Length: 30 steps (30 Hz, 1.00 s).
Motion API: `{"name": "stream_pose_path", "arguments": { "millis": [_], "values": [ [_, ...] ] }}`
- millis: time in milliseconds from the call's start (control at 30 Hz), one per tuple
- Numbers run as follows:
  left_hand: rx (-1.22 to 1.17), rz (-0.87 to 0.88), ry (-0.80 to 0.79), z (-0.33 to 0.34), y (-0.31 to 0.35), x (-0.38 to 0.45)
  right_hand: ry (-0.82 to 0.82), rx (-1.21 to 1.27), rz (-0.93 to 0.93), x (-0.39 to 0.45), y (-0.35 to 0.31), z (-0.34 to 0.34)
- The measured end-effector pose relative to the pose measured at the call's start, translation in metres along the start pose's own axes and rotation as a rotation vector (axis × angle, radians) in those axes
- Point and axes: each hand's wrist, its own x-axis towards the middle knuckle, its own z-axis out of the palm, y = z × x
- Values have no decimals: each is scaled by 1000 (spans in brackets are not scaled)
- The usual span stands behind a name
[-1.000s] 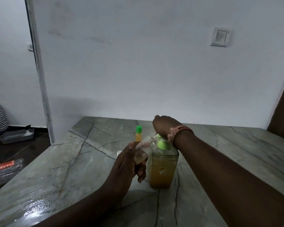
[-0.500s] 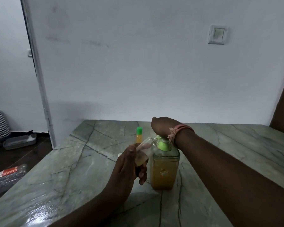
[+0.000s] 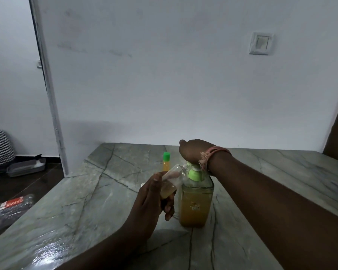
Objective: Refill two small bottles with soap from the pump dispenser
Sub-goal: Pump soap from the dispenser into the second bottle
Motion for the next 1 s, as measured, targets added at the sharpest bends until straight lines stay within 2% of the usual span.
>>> {"name": "stream_pose_path", "arguments": {
  "millis": [133, 467, 600, 767, 1000],
  "values": [
    [-14, -12, 9, -2, -1, 1, 53, 60, 21, 7, 3, 6],
    [21, -16, 11, 0, 1, -1, 4, 87, 26, -5, -1, 0],
    [24, -16, -9, -2, -1, 0, 50, 104, 26, 2, 5, 4],
    [35, -37, -1, -3, -2, 1, -5, 139, 60, 0, 0, 9],
    [41, -18, -2, -2, -1, -1, 54, 188, 59, 6, 7, 5]
  ]
}}
